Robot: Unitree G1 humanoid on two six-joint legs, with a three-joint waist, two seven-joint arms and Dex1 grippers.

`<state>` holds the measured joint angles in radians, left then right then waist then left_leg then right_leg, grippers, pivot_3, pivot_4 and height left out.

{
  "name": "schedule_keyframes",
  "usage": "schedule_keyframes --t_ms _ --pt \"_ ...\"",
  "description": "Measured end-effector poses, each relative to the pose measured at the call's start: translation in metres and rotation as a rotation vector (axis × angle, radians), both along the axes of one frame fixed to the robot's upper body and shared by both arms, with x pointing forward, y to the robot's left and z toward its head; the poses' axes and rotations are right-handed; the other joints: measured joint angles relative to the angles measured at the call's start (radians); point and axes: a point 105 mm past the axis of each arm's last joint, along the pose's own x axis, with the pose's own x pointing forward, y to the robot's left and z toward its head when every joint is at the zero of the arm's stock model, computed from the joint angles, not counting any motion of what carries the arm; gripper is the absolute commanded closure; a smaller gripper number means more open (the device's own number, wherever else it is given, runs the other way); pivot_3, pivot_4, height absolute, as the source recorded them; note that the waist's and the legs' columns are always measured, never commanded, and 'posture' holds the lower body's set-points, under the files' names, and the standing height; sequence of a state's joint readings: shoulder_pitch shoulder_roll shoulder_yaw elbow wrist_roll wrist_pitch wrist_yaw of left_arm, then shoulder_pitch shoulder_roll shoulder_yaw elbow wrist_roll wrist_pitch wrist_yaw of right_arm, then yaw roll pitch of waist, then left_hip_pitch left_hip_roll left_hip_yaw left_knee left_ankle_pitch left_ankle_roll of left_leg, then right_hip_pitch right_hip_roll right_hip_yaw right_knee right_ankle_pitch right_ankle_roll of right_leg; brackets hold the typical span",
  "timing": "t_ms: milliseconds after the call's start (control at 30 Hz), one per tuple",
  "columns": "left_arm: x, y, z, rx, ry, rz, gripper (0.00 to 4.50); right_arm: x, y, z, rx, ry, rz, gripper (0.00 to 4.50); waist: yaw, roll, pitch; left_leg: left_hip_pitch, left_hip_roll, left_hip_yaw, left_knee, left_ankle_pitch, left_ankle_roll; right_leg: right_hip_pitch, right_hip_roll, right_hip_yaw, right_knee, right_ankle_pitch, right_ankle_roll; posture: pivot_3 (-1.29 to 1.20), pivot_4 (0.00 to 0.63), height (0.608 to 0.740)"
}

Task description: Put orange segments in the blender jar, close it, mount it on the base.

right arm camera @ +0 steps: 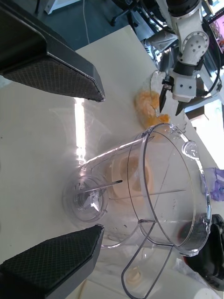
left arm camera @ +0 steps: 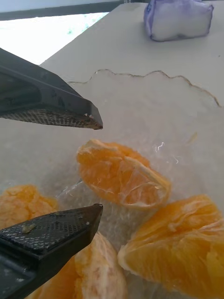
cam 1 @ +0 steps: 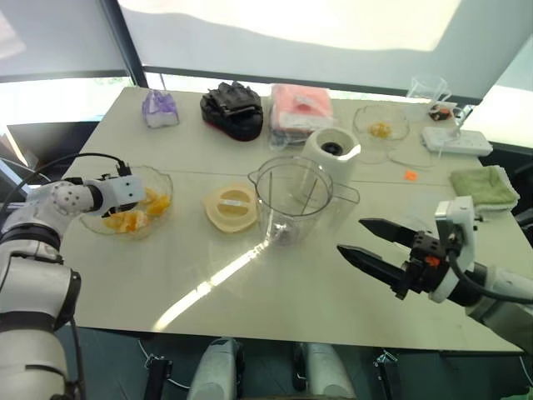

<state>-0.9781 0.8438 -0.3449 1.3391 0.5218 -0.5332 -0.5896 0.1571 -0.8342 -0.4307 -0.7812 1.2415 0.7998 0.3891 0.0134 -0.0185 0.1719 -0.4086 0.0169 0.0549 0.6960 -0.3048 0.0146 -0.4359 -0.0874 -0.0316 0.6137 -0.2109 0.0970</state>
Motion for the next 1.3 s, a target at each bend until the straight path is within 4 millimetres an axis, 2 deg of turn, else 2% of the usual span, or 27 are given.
schedule_keyframes --t_ms 200,600,700,800,833,1133,1300 --pt "0.004 -0.003 -0.012 0.011 0.019 0.046 1.85 0.003 0.0 0.0 -0.006 -0.002 -0.021 0.07 0.0 0.0 0.0 0.0 0.0 0.0 0.0 0.0 0.0 0.0 0.0 0.0 0.0 0.0 0.0 0.0 0.15 0.74" --pt "0.017 -0.015 -0.018 0.029 0.012 0.115 1.85 0.003 0.0 0.004 -0.034 -0.003 -0.017 0.07 0.0 -0.001 0.0 0.0 0.0 -0.001 0.002 0.0 0.0 0.001 0.0 0.0 0.0 0.001 0.002 0.0 0.15 0.74" --pt "0.018 -0.017 -0.021 0.035 0.016 0.122 2.71 0.003 -0.003 0.005 -0.034 -0.002 -0.028 0.0 0.0 -0.001 0.0 0.0 0.0 -0.001 0.002 0.0 0.0 0.002 0.0 0.0 0.001 0.001 0.002 0.0 0.15 0.74" --pt "0.019 -0.023 -0.027 0.036 0.026 0.119 4.3 0.001 -0.006 0.003 -0.042 0.009 -0.036 0.0 0.001 -0.001 0.0 0.0 0.0 -0.001 0.002 0.0 0.0 0.002 0.0 0.0 0.001 0.001 0.002 0.0 0.15 0.74" --pt "0.019 -0.024 -0.028 0.036 0.026 0.118 4.49 0.001 -0.007 0.002 -0.048 0.012 -0.038 0.0 0.002 -0.001 0.0 0.0 0.0 -0.001 0.002 0.0 0.0 0.002 0.0 0.0 0.001 0.001 0.002 0.0 0.15 0.74" --pt "0.02 -0.027 -0.033 0.034 0.006 0.123 4.49 0.001 -0.01 0.009 -0.075 -0.007 -0.023 0.0 0.001 -0.001 -0.001 0.0 0.0 -0.001 0.002 0.0 0.0 0.002 0.0 0.0 0.001 0.001 0.002 0.0 0.15 0.74" --pt "0.02 -0.021 -0.028 0.042 -0.013 0.132 4.49 0.003 -0.01 0.011 -0.08 -0.02 -0.015 0.0 0.001 -0.002 0.0 0.0 0.0 -0.001 0.002 0.0 0.0 0.002 0.0 0.0 0.001 0.001 0.002 0.0 0.15 0.74"
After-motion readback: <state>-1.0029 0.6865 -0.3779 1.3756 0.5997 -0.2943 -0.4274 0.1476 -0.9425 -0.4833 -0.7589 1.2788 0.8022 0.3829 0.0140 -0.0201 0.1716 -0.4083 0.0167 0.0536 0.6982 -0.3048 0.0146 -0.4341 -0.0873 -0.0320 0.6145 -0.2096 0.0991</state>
